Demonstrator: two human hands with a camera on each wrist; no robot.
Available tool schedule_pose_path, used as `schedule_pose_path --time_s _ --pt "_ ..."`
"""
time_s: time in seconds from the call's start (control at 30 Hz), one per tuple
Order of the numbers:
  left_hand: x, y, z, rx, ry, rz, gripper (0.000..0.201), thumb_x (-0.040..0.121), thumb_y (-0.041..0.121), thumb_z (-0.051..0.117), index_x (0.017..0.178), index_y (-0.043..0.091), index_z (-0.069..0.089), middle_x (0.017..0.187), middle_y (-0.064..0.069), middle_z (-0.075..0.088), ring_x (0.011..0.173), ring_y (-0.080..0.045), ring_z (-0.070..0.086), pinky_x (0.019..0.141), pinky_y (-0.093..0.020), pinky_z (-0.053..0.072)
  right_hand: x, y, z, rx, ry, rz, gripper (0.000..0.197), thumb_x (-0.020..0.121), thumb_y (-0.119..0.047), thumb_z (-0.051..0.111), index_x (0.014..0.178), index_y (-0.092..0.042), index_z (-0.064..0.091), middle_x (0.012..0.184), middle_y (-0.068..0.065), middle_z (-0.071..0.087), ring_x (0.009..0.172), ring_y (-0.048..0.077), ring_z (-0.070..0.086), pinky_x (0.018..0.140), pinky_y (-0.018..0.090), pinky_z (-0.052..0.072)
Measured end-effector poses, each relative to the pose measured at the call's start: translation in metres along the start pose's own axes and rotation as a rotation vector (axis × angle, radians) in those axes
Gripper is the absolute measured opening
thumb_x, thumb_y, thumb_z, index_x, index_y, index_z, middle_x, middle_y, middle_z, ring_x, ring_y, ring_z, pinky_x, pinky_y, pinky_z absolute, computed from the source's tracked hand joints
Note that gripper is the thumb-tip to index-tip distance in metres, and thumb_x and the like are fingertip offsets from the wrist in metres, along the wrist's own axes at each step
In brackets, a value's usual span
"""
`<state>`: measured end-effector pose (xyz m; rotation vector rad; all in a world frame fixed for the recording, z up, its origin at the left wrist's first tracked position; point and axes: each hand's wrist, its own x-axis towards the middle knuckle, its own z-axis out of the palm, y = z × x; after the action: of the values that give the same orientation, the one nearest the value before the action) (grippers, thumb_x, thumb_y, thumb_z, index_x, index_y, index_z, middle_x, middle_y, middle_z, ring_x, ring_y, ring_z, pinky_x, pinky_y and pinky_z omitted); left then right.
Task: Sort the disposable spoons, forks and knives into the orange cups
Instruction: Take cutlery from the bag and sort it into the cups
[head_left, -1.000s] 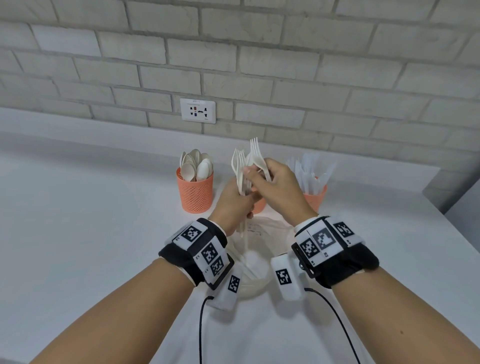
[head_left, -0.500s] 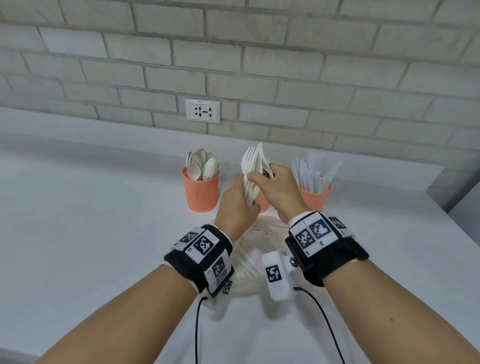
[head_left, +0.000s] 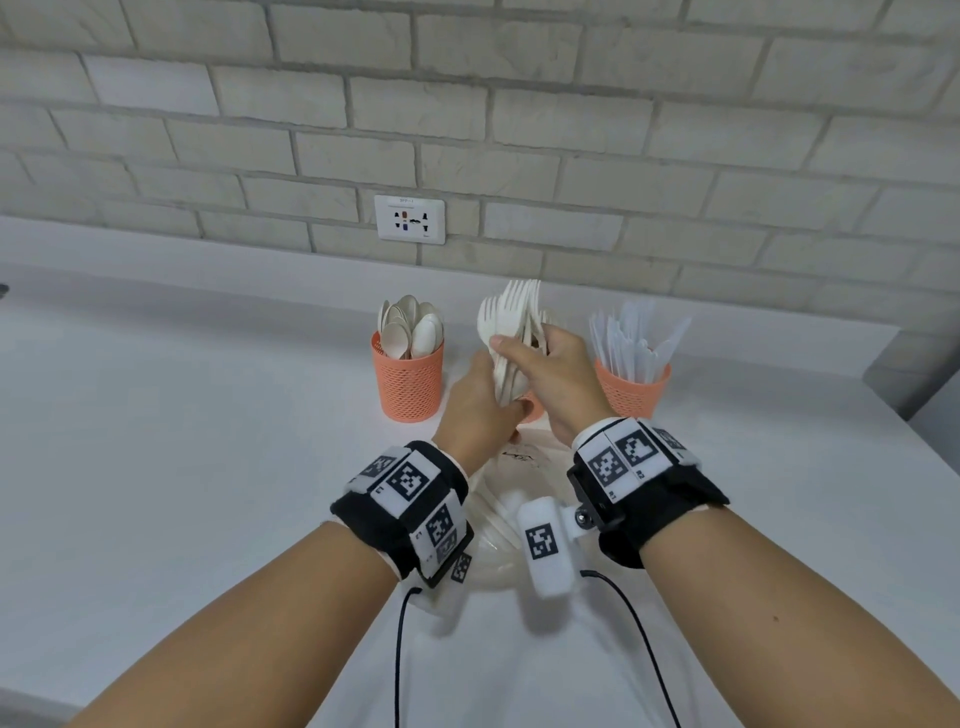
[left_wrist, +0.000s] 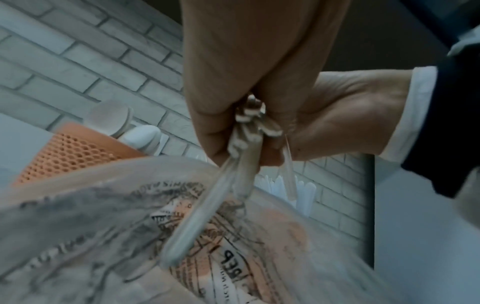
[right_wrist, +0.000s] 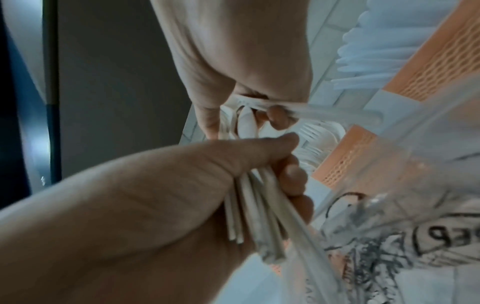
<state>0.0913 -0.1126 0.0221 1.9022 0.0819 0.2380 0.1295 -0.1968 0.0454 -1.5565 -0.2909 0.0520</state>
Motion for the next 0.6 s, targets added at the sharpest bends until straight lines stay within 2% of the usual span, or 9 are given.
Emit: schedule_pose_path --time_s 0.07,0.1,0.17,0.23,0.3,0.33,0.43,0.53,0.6 --pt "0.002 -0.001 -0.002 -0.039 -0.022 -0.030 0.041 0.087 0.007 0.061 0.122 0.011 0.040 0.081 -0.004 0.057 0.050 -0.011 0.055 0.047 -0.023 0.051 0.003 -0.002 -0.003 0.076 -0.006 0.010 0.013 0.086 -0.013 0.063 0.098 -0.011 0.066 0.097 0.010 0.072 0.088 0.018 0.070 0.077 0.026 0.056" --pt "0.002 -0.002 -0.004 -0.079 -0.050 -0.060 0.040 0.086 0.007 0.062 0.121 0.010 0.042 0.076 -0.003 0.054 0.049 -0.012 0.053 0.047 -0.024 0.050 0.004 -0.004 -0.005 0.115 -0.021 0.017 0.012 0.087 -0.014 0.062 0.098 -0.010 0.066 0.095 0.009 0.072 0.085 0.016 0.070 0.073 0.023 0.055" --pt "0.001 -0.002 -0.010 -0.221 -0.127 -0.094 0.038 0.085 0.005 0.064 0.117 0.009 0.044 0.071 -0.002 0.050 0.051 -0.011 0.048 0.048 -0.021 0.045 0.007 -0.007 -0.010 0.173 -0.053 0.052 0.007 0.089 -0.014 0.060 0.094 -0.011 0.064 0.083 0.003 0.070 0.068 0.008 0.068 0.058 0.016 0.050" --pt "0.001 -0.003 -0.014 -0.371 -0.214 -0.085 0.030 0.085 0.004 0.064 0.110 0.009 0.047 0.069 0.001 0.051 0.054 -0.010 0.046 0.048 -0.020 0.041 0.011 -0.008 -0.014 0.218 -0.079 0.110 0.003 0.089 -0.017 0.060 0.090 -0.014 0.063 0.075 -0.001 0.066 0.063 0.008 0.062 0.057 0.019 0.044" --pt "-0.001 -0.001 -0.016 -0.448 -0.265 -0.068 0.015 0.090 0.015 0.058 0.103 0.010 0.052 0.068 0.005 0.055 0.056 -0.010 0.046 0.050 -0.021 0.041 0.015 -0.004 -0.016 0.259 -0.113 0.156 0.006 0.090 -0.018 0.060 0.091 -0.013 0.063 0.075 0.001 0.066 0.065 0.015 0.057 0.060 0.025 0.042" --pt "-0.001 -0.001 -0.016 -0.466 -0.270 -0.067 0.014 0.094 0.024 0.051 0.098 0.011 0.054 0.067 0.007 0.057 0.056 -0.010 0.046 0.050 -0.022 0.042 0.016 -0.002 -0.016 0.269 -0.128 0.168 0.008 0.090 -0.018 0.059 0.090 -0.011 0.062 0.071 0.001 0.065 0.060 0.015 0.052 0.056 0.024 0.039" --pt "0.000 0.002 -0.016 -0.509 -0.260 -0.121 0.037 0.100 0.034 0.033 0.087 0.011 0.058 0.055 0.009 0.061 0.048 -0.007 0.052 0.046 -0.019 0.045 0.020 0.002 -0.017 0.289 -0.155 0.186 0.011 0.092 -0.018 0.056 0.092 -0.008 0.060 0.067 0.001 0.060 0.051 0.011 0.045 0.046 0.020 0.032" --pt "0.002 0.002 -0.020 -0.583 -0.238 -0.180 0.030 0.101 0.024 0.035 0.092 0.008 0.059 0.054 0.006 0.065 0.047 -0.005 0.060 0.046 -0.019 0.050 0.025 0.001 -0.018 0.361 -0.145 0.198 0.011 0.094 -0.016 0.052 0.089 -0.007 0.056 0.069 0.003 0.055 0.054 0.010 0.053 0.047 0.019 0.037" --pt "0.005 0.001 -0.021 -0.629 -0.169 -0.228 0.020 0.099 0.017 0.041 0.089 0.008 0.056 0.059 0.003 0.066 0.053 -0.010 0.062 0.053 -0.021 0.055 0.030 -0.003 -0.021 0.446 -0.083 0.197 0.014 0.096 -0.015 0.048 0.085 -0.010 0.052 0.073 0.004 0.052 0.061 0.013 0.054 0.061 0.026 0.049"
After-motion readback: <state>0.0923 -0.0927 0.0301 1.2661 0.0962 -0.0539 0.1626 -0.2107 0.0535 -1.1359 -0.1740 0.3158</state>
